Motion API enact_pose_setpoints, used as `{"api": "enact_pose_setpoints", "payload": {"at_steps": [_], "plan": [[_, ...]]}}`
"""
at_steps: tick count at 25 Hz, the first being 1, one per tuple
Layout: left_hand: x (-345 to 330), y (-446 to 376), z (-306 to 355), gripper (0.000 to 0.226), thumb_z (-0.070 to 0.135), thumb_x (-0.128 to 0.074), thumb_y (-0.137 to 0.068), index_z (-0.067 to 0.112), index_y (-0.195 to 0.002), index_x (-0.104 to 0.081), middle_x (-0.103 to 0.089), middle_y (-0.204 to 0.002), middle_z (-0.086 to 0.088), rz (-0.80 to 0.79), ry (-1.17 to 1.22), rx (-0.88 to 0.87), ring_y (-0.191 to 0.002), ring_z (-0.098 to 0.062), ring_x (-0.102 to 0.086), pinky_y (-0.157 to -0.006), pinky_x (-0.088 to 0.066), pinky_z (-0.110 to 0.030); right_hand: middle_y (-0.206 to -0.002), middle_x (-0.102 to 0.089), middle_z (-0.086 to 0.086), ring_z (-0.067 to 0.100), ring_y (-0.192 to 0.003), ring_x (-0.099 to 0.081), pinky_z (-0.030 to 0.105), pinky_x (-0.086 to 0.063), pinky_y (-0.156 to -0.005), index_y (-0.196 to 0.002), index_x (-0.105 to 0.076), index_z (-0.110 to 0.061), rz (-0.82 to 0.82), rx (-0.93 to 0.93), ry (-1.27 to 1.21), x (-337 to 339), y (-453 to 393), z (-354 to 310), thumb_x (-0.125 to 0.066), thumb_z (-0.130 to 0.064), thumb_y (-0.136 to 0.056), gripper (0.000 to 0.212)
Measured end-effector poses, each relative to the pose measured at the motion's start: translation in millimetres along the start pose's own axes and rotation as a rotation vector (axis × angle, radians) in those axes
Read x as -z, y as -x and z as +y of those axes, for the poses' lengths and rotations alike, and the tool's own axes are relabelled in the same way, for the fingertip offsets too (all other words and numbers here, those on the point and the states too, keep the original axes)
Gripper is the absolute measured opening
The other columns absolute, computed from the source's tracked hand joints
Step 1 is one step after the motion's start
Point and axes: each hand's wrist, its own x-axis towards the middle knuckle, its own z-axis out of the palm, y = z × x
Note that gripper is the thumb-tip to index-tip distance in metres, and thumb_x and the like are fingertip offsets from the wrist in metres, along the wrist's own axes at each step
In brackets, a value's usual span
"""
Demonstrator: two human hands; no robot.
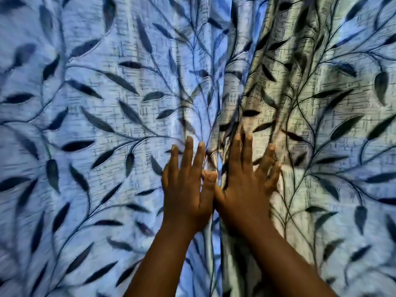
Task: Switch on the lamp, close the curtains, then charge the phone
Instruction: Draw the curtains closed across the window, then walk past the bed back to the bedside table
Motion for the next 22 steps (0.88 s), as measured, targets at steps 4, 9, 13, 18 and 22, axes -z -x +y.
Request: {"api": "enact_pose_setpoints", "payload": {"at_steps": [4,9,13,18,22], "plan": [[10.3,55.4,-20.4,0.058,0.050,-0.019,-0.093,0.033,-0.147,-0.010,-0.003,-0.158,-0.003,-0.196,0.052,0.053,-0.147,-0.022,-0.003,-0.114,-0.016,-0.047,-0.152,0.033,-0.008,0.031,-0.141,0.030,0.058,0.013,-0.113,-0.145,0.025,-0.034,-0.107,-0.067,0.079,-12.6,45.8,-13.1,-0.021,-0.070,-0.087,0.082],[38.3,143.8,-27.3,0.069,0.048,-0.002,-0.097,0.012,-0.145,-0.035,-0.029,-0.153,-0.013,-0.467,0.023,0.078,-0.141,-0.035,-0.028,-0.114,-0.022,-0.046,-0.153,0.028,-0.001,0.034,-0.146,0.014,0.057,0.002,-0.114,-0.149,0.007,-0.036,-0.322,-0.150,0.144,-23.6,127.5,-21.8,-0.028,-0.057,-0.096,0.067],[45.6,210.8,-29.8,0.064,0.048,-0.031,-0.096,0.013,-0.150,-0.022,-0.020,-0.157,-0.011,-0.644,0.066,0.123,-0.144,-0.034,-0.023,-0.114,-0.022,-0.048,-0.152,0.031,0.002,0.039,-0.145,0.013,0.061,-0.004,-0.112,-0.144,0.024,-0.033,-0.646,-0.062,0.355,-12.5,187.1,-7.4,-0.034,-0.058,-0.093,0.081],[71.8,307.9,-22.6,0.081,0.066,-0.036,-0.085,0.018,-0.149,-0.026,-0.033,-0.151,-0.015,-0.924,0.030,0.098,-0.137,-0.037,-0.037,-0.108,-0.033,-0.052,-0.162,0.008,0.007,0.037,-0.144,-0.012,0.055,-0.025,-0.110,-0.150,0.008,-0.038,-1.024,-0.210,0.369,17.7,296.8,-1.9,-0.050,-0.061,-0.084,0.091],[101.3,373.6,7.8,0.090,0.068,-0.011,-0.088,0.003,-0.127,-0.059,-0.057,-0.131,-0.022,-1.121,0.015,0.098,-0.116,-0.042,-0.058,-0.096,-0.043,-0.056,-0.162,-0.001,0.007,0.035,-0.146,-0.011,0.052,-0.022,-0.112,-0.149,0.004,-0.041,-1.249,-0.281,0.424,79.3,393.4,19.4,-0.056,-0.059,-0.082,0.092]]}}
